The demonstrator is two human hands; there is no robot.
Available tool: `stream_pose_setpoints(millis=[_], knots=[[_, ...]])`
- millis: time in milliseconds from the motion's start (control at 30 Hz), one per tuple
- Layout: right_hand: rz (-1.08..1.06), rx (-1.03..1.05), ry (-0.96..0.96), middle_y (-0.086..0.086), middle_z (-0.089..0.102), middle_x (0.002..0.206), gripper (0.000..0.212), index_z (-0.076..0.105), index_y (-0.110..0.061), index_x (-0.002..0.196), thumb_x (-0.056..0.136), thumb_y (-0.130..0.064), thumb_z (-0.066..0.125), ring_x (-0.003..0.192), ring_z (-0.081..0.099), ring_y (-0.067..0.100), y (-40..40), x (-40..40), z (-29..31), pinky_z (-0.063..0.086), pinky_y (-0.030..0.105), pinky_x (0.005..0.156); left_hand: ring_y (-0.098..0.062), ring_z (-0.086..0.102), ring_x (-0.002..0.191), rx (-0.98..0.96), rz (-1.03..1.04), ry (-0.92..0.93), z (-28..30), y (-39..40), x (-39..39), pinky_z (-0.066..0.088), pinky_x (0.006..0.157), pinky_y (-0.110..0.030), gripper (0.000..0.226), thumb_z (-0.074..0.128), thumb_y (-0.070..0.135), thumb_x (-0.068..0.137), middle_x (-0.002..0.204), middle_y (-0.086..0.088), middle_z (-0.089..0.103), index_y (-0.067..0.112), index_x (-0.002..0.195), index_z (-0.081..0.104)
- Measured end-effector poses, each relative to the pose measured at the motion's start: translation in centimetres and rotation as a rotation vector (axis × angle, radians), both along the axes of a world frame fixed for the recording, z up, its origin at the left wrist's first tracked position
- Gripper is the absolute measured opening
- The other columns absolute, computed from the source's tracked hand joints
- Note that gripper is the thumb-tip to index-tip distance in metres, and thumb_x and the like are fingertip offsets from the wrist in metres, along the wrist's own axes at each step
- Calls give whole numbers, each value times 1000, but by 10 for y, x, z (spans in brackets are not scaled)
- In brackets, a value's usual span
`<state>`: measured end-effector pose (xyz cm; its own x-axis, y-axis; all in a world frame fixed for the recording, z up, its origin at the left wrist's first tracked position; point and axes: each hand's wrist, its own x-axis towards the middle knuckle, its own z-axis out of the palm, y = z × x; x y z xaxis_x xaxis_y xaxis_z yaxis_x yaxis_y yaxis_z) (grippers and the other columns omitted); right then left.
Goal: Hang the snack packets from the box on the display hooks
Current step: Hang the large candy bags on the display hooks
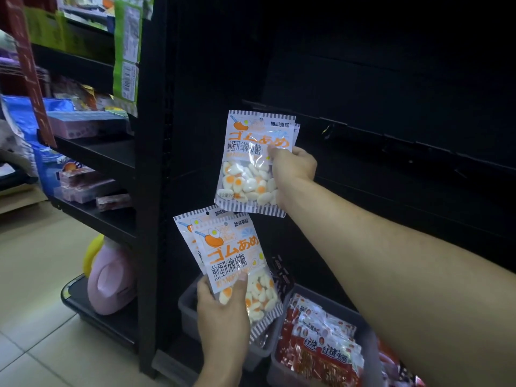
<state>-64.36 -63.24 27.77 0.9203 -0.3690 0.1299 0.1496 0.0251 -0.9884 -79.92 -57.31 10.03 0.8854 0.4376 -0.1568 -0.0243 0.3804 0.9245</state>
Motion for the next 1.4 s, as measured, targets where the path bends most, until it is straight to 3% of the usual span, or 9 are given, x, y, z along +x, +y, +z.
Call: stream_pose_setpoints(millis=[67,267,700,933,1033,1167,1300,1400], knots=[[2,-14,7,1,77,95,9,69,-20,96,91,-20,77,78,72,17,-1,0,6,63,33,77,-9,73,88,-5,7,0,1,0,-1,49,65,-26,30,76,31,96,103,13,75,27,121,62],[17,-20,41,2,79,95,11,73,-21,94,86,-20,81,88,77,25,9,1,8,64,44,88,-1,69,80,-16,30,-32,5,1,-3,45,60,-21,28,76,31,96,96,17,72,27,120,61],[-32,37,51,3,78,96,12,67,-23,88,90,-18,77,83,75,20,11,6,3,65,38,84,-4,74,80,-71,21,-14,5,7,-2,50,60,-21,33,77,29,96,98,16,75,28,124,60],[-45,21,70,3,77,95,14,66,-22,89,91,-16,79,87,77,26,7,24,0,65,45,85,-6,75,86,-65,1,-17,7,5,-4,51,63,-22,25,78,31,94,102,14,76,33,112,60],[-58,-7,72,4,76,99,13,65,-22,89,96,-17,75,91,76,25,3,40,-6,65,43,87,-3,73,83,-72,-17,-10,6,9,-1,49,59,-17,29,79,28,94,101,14,75,28,116,61],[-71,-20,62,4,76,96,15,64,-23,87,99,-17,70,88,76,26,-5,66,-12,66,44,83,-5,73,81,-56,-41,-2,1,18,7,50,51,-14,23,80,28,92,98,12,76,28,106,63],[-89,-43,75,8,76,106,4,68,-19,101,98,-18,70,94,75,29,-17,93,-9,64,48,89,-4,77,71,-36,-64,11,-2,25,13,54,54,-19,21,81,29,91,94,11,79,30,104,65],[-102,-66,78,8,78,101,5,69,-20,92,95,-18,73,88,77,29,-26,110,-11,65,49,85,-2,77,66,-53,-73,9,-2,33,16,53,46,-14,20,82,29,91,83,11,81,28,105,67]])
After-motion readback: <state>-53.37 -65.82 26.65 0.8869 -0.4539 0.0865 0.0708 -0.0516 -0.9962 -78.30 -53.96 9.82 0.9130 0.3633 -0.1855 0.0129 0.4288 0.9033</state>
